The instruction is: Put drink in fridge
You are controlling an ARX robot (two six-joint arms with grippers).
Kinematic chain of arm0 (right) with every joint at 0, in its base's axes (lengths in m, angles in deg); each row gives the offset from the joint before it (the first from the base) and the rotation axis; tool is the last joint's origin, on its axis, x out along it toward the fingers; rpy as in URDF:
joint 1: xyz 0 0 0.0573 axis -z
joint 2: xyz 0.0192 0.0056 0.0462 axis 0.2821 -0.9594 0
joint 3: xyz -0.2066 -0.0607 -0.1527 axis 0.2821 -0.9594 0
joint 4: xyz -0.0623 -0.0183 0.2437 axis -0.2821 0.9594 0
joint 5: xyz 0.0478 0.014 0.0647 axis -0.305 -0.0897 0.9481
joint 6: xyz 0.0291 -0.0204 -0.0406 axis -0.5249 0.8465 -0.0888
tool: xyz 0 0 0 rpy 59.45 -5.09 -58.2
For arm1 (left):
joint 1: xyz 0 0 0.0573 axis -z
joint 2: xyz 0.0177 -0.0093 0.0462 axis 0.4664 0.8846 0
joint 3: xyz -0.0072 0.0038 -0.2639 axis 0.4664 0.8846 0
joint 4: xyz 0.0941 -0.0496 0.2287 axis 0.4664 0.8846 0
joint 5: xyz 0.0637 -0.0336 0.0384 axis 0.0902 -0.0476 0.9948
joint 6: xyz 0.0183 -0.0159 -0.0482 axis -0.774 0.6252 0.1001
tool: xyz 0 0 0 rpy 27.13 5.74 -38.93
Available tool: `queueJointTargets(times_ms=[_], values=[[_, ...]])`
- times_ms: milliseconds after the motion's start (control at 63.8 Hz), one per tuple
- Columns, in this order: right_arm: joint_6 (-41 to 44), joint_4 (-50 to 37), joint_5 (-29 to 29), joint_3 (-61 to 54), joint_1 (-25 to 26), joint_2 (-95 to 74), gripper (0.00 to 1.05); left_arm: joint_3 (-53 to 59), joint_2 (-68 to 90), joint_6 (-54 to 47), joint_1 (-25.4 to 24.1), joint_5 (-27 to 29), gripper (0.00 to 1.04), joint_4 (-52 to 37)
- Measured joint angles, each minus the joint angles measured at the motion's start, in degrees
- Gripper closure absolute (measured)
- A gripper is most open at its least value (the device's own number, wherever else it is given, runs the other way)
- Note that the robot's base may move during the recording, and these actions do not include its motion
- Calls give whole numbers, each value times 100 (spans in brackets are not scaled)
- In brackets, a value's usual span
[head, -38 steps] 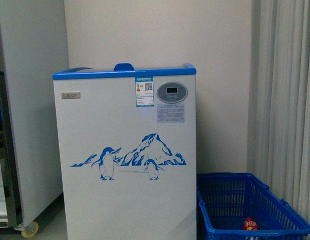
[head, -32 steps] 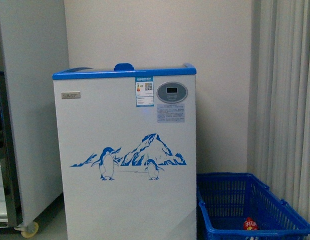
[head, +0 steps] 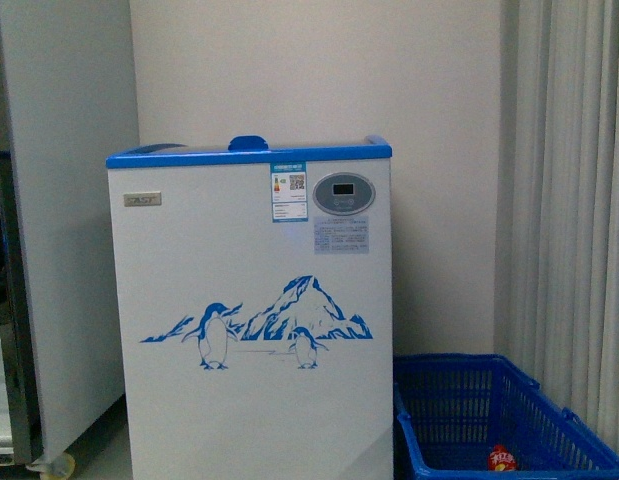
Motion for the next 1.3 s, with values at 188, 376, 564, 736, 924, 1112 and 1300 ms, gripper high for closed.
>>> queueJointTargets(times_ms=[188,376,564,736,924,1112,1300], values=[[0,0,0,0,0,0,7,0,0,0,0,0,8,0],[-2,0,0,0,0,0,7,0,0,0,0,0,8,0],[-2,2,0,0,0,0,7,0,0,0,0,0,8,0],[-2,0,0,0,0,0,7,0,2,0,0,0,8,0],[0,0,0,0,0,0,7,0,0,0,0,0,8,0],[-2,0,2,0,0,0,7,0,2,0,0,-4,8,0],[0,0,0,0,0,0,7,0,2,0,0,0,8,0]])
